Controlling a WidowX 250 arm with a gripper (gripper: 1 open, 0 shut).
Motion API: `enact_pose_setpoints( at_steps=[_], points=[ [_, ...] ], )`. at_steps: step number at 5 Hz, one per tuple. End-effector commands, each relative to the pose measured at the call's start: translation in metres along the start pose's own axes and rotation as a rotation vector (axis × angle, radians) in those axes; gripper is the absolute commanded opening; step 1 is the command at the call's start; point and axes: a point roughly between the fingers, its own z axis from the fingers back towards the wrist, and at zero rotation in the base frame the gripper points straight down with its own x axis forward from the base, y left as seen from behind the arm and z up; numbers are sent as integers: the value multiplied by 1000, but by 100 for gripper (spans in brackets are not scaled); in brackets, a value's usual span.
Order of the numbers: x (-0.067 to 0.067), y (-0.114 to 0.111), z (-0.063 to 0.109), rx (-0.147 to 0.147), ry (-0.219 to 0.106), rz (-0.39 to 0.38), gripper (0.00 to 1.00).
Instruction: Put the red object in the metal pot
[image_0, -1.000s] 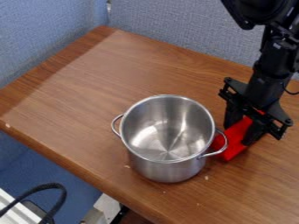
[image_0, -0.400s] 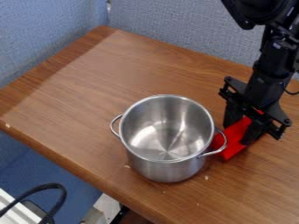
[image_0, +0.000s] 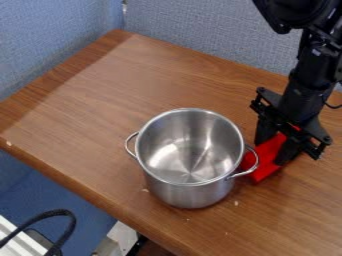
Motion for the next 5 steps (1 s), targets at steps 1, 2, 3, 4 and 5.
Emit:
enact_pose_setpoints(
  at_steps=[1, 2, 3, 4, 5],
  points=[
    [-4, 12, 1, 13, 0, 13, 0],
    [-5, 13, 1, 17, 0, 5, 0],
    [-5, 14, 1, 20, 0, -2, 0],
    [-6, 15, 2, 22, 0, -7, 0],
    [-7, 16, 2, 23, -1, -14, 0]
  ],
)
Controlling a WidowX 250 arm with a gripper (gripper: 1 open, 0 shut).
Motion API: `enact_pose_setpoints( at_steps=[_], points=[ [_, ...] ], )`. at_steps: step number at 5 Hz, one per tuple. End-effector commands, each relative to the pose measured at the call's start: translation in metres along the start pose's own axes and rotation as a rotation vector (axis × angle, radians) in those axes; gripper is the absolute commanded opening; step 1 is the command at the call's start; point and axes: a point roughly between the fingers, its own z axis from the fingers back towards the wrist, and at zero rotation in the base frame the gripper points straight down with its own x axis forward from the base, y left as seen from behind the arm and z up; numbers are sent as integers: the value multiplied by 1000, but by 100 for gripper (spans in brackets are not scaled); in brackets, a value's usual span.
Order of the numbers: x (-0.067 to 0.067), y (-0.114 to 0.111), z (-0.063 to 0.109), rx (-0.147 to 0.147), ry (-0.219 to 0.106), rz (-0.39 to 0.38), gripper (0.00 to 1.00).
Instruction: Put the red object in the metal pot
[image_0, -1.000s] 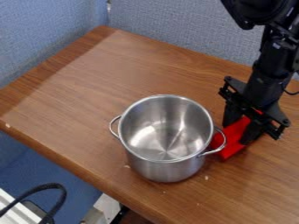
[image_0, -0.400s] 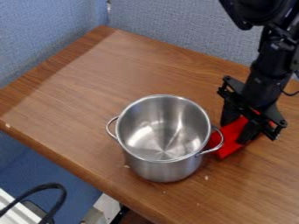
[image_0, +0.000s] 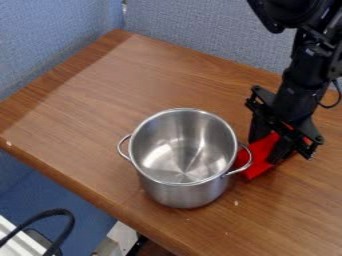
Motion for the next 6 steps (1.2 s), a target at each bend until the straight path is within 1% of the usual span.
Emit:
enact_pose_setpoints(
  at_steps=[1, 3, 6],
  points=[
    [-3, 12, 5, 13, -12, 13, 0],
    [-4, 14, 8, 9, -22, 4, 0],
    [-5, 19, 11, 3, -28, -16, 0]
  ],
)
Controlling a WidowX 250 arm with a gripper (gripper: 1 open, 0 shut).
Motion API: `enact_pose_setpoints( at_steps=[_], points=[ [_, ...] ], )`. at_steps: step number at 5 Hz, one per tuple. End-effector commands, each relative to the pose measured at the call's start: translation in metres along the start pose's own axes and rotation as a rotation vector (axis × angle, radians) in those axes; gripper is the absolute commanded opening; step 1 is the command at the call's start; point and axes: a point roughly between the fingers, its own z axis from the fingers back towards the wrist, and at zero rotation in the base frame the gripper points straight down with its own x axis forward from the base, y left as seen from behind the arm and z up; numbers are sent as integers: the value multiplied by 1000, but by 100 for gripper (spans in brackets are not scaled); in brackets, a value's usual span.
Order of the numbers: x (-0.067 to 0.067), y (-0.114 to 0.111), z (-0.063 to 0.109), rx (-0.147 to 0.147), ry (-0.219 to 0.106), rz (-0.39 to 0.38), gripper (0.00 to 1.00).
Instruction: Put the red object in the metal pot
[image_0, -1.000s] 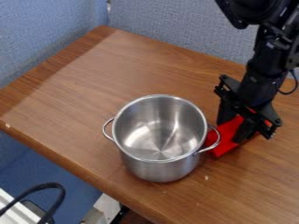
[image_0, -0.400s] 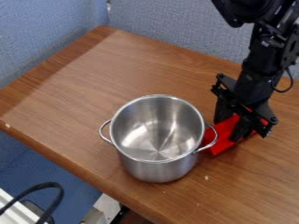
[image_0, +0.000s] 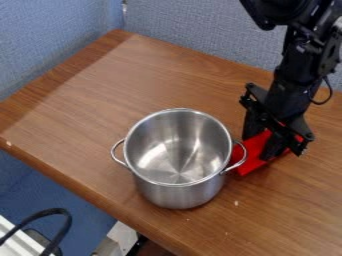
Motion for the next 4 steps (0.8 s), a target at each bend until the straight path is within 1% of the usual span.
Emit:
enact_pose_setpoints(
  at_steps=[1, 4],
  points=[
    [-2, 10, 13, 1, -35, 10, 0],
    [-3, 14, 18, -15, -55, -5, 0]
  ],
)
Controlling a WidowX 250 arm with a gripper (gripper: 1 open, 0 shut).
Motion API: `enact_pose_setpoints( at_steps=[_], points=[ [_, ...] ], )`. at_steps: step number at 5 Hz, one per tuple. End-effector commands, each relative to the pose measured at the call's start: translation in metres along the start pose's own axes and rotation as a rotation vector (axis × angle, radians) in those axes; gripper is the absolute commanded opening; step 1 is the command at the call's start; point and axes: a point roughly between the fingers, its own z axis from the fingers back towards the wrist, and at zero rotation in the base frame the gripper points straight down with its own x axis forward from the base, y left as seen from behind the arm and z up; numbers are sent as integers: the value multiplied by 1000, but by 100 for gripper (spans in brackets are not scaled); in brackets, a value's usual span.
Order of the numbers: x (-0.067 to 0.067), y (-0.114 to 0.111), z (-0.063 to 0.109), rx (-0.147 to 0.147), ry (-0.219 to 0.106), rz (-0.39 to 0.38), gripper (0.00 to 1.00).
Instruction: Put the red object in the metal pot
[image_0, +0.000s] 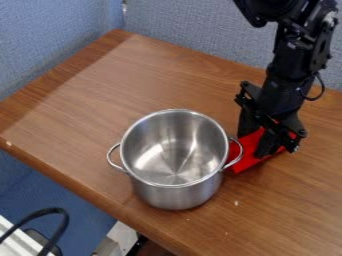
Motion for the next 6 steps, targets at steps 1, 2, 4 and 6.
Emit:
enact_pose_setpoints(
  at_steps=[1, 2, 4, 6],
  points=[
    [-1, 9, 21, 4, -66, 23, 0],
    [-1, 10, 24, -5, -78, 26, 0],
    [-2, 12, 30, -23, -106, 34, 0],
    [-3, 14, 41, -51, -143, 47, 0]
  ],
)
